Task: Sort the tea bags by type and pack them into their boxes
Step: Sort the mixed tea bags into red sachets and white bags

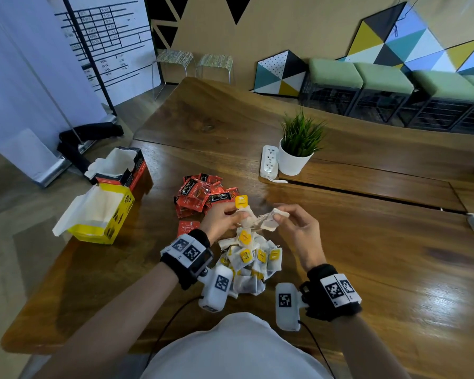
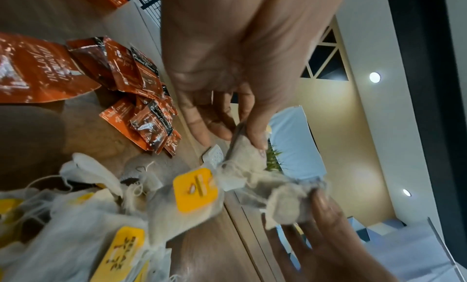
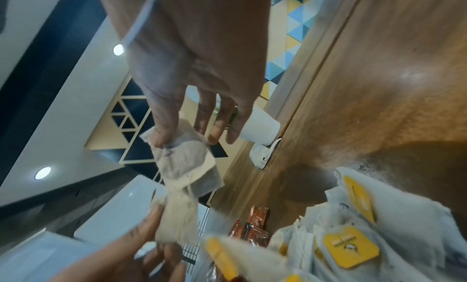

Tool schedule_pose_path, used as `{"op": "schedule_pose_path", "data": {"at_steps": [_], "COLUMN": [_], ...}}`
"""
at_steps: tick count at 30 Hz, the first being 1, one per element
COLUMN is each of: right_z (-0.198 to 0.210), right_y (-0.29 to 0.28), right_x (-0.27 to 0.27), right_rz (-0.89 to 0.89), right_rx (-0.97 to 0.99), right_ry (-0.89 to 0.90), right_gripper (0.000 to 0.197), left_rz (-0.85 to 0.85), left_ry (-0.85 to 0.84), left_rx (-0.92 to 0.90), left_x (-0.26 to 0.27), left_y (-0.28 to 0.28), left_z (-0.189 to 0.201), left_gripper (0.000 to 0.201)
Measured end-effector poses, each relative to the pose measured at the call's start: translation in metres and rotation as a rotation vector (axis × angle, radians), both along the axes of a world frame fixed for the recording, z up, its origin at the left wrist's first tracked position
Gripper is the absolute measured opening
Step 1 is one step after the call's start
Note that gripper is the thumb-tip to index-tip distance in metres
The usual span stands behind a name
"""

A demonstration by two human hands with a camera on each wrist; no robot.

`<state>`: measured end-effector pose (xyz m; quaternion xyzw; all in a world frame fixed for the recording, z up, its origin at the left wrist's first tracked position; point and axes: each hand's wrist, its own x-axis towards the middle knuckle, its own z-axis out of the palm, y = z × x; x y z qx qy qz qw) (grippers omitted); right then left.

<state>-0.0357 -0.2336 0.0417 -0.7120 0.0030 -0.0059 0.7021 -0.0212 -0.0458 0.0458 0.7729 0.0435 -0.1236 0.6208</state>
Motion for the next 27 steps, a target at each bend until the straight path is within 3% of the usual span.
{"op": "schedule_pose_path", "data": {"at_steps": [11, 17, 20, 23, 27], "right_z": [-0.001, 0.000, 0.004, 0.008, 0.009], "right_y": [-0.012, -0.016, -0.016, -0.017, -0.016], "right_x": [-0.003, 0.001, 0.003, 0.005, 0.006], "right_rz": [-0.014, -0.028, 0.006, -0.020, -0.096], "right_rx": [0.001, -0.138, -0.266, -0.388, -0.417], "right_ry": [0.068, 0.099, 0.070, 0.014, -0.027], "right_gripper": [0.016, 0.004, 0.010, 0.012, 0.012], "left_rz": [0.156, 0.076, 0.035, 0.014, -0.029], "left_ry": [0.136, 0.370, 0.440, 0.421, 0.207], "left_rx": [-0.217, -0.376, -0.404, -0.373, -0.162], "left_x": [0.006, 0.000, -0.001, -0.004, -0.007], "left_y": [0.003, -0.001, 0.001, -0.001, -0.006], "left_z": [0.002, 0.004, 0.004, 0.002, 0.001], "left_gripper": [0.027, 0.031, 0.036, 0.049, 0.073]}}
